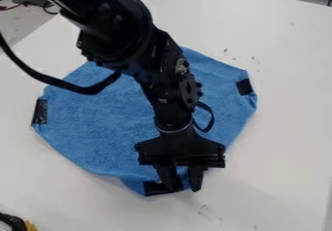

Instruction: Fold the cloth from bottom right to top left

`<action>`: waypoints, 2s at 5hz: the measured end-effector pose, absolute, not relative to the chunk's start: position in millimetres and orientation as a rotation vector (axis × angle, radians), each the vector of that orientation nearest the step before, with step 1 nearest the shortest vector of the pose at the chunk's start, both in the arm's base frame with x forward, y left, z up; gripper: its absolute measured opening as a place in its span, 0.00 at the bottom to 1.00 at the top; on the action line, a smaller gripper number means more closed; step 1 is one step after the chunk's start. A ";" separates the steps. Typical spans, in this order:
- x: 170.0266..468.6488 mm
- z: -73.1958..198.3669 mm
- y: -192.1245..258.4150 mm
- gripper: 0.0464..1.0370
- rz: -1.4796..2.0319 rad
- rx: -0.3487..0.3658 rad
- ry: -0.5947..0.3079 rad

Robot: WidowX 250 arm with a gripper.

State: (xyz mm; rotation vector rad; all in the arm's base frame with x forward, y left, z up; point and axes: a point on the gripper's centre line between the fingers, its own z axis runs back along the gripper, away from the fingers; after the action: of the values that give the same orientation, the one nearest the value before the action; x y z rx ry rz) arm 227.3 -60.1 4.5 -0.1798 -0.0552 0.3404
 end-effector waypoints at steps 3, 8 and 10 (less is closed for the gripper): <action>229.0 4.5 -54.5 0.01 0.328 -0.160 -0.083; 354.8 35.9 21.0 0.01 0.031 -0.077 -0.051; 383.5 11.4 52.4 0.03 -0.017 -0.157 -0.065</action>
State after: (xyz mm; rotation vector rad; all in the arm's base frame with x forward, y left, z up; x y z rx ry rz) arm 383.5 52.4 11.4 -0.1572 -0.0652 -0.0167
